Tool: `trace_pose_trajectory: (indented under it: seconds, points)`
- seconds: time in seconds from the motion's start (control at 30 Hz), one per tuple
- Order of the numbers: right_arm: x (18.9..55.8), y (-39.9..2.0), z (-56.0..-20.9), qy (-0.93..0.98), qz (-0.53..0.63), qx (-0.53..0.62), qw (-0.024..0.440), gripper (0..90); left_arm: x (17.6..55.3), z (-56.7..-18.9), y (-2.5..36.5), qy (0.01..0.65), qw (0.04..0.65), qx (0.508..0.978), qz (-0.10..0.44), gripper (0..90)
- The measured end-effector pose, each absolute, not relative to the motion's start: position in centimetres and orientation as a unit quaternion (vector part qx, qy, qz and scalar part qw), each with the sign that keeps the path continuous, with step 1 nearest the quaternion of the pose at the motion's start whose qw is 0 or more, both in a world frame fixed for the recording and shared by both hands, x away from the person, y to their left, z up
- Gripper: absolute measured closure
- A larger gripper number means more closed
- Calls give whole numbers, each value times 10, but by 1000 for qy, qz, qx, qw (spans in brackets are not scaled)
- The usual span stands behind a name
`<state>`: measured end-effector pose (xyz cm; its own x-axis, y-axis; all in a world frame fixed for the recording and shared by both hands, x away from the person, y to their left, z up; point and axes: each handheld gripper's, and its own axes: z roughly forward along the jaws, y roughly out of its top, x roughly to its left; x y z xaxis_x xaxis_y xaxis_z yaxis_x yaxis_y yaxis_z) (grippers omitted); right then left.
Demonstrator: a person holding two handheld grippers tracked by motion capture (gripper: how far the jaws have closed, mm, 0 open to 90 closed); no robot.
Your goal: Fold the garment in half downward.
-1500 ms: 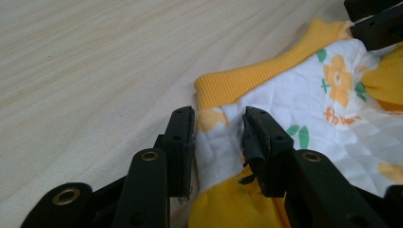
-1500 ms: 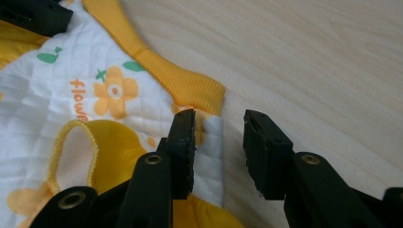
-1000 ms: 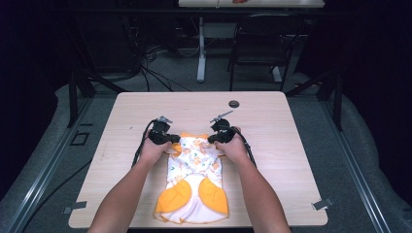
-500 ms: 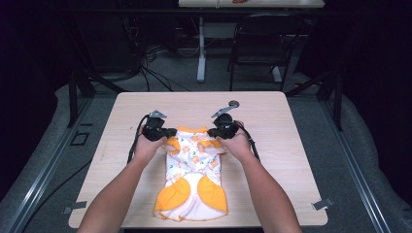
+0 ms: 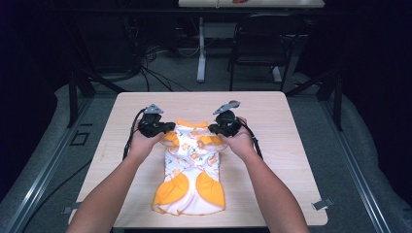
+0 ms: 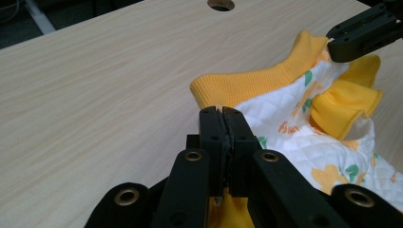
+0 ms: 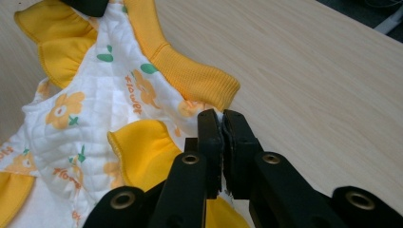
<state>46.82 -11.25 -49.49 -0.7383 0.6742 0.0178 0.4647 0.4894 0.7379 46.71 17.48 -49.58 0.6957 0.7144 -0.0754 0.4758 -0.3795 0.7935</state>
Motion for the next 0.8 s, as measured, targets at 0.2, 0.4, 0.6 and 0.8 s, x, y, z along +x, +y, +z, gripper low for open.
trace_pose_trajectory:
  seconds: [0.2, 0.4, 0.6, 0.8]
  points:
    - [470, -108, -474, 854, 369, 325, 168, 865, 470, -480, 174, 364, 428, 812, 158, 882]
    - [469, -106, -450, 848, 373, 316, 206, 865, 470, -460, 172, 348, 434, 811, 180, 882]
    - [460, -106, -444, 848, 374, 301, 222, 865, 464, -459, 172, 331, 433, 817, 187, 882]
    - [444, -105, -449, 858, 368, 275, 231, 867, 450, -465, 176, 318, 439, 819, 186, 881]
